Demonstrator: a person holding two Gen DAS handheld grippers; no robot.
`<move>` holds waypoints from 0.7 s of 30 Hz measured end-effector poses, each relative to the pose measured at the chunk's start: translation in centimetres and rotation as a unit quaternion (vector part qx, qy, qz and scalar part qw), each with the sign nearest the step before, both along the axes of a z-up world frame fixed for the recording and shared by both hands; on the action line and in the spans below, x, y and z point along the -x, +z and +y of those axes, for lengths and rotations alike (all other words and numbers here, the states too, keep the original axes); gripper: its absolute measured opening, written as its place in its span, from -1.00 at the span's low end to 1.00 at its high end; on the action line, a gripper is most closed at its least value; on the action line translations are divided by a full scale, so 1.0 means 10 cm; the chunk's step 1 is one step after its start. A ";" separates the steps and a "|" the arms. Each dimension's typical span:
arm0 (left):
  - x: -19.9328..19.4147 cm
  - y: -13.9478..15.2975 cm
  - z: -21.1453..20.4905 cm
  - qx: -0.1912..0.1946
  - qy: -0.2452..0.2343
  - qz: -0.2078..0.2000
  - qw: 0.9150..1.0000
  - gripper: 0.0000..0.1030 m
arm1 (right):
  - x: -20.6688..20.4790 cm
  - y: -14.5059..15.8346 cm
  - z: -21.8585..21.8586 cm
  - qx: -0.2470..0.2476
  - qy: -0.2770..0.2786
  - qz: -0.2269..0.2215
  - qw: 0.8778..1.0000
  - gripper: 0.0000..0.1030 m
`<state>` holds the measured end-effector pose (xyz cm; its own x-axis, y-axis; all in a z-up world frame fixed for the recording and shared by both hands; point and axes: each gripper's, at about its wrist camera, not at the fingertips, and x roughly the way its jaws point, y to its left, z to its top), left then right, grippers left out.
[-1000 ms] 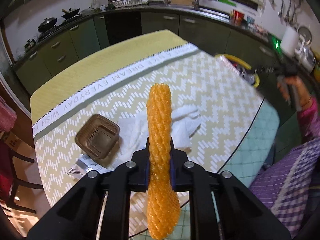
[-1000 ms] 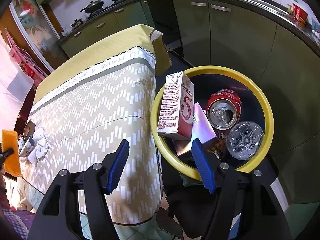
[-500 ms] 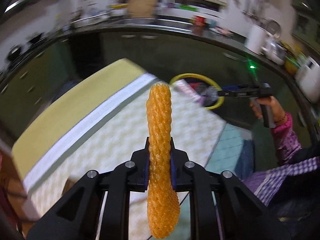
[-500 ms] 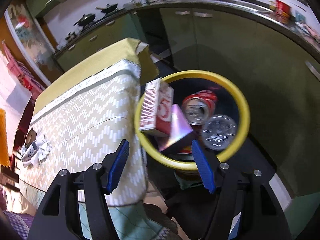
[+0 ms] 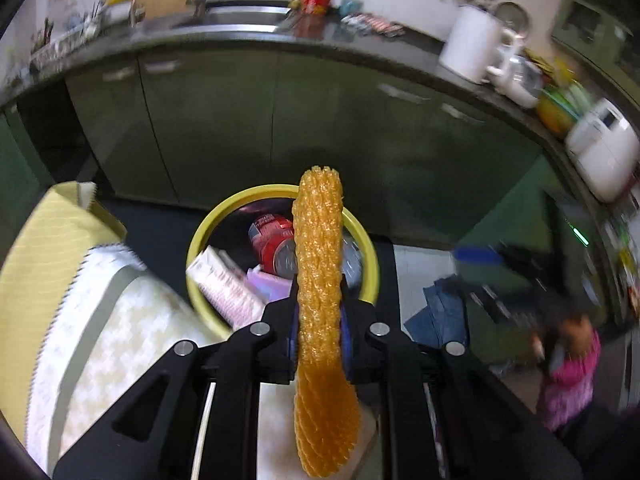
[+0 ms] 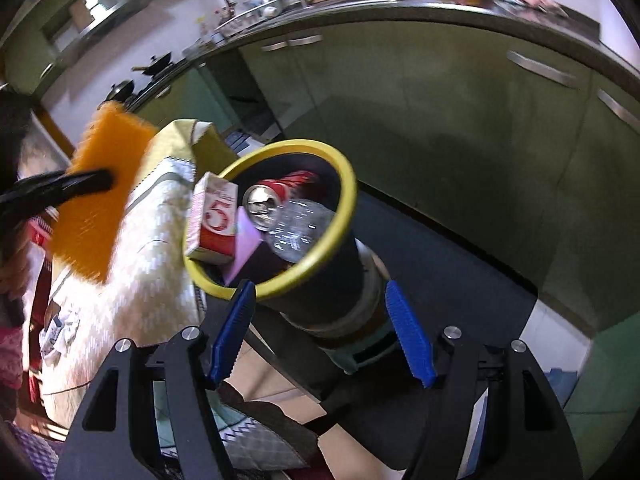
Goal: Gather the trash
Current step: 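Carry the orange mesh sleeve over the yellow bin and open the left gripper, then move the right gripper over the table to the white tissue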
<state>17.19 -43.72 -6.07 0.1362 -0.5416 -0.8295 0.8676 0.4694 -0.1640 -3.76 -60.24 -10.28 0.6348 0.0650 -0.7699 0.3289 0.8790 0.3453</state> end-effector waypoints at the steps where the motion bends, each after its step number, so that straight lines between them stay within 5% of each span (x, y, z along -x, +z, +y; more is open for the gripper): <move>1: -0.10 -0.12 -0.17 -0.010 0.011 0.002 1.000 -0.71 | 0.03 -0.02 -0.04 -0.003 -0.003 0.001 1.000 0.31; 4: -0.30 -0.35 -0.46 -0.024 0.047 -0.006 0.999 -0.67 | 0.10 -0.08 -0.14 -0.013 -0.011 0.004 1.000 0.31; 9: -0.53 -0.66 -0.71 -0.038 0.100 0.013 0.994 0.14 | 0.14 -0.13 -0.21 -0.022 -0.014 0.005 1.000 0.34; 12: -0.58 -0.72 -0.70 -0.040 0.116 0.019 0.992 0.22 | 0.14 -0.15 -0.22 -0.025 -0.013 0.003 1.000 0.34; 21: -0.20 0.15 0.32 0.070 0.127 -0.026 0.989 0.37 | 0.04 -0.15 -0.09 -0.031 0.007 -0.006 0.999 0.35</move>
<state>19.19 -40.48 -4.55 0.3227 -0.5934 -0.7374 0.7338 0.6489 -0.2011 -4.15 -61.14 -11.81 0.6422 0.1219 -0.7568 0.3122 0.8601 0.4034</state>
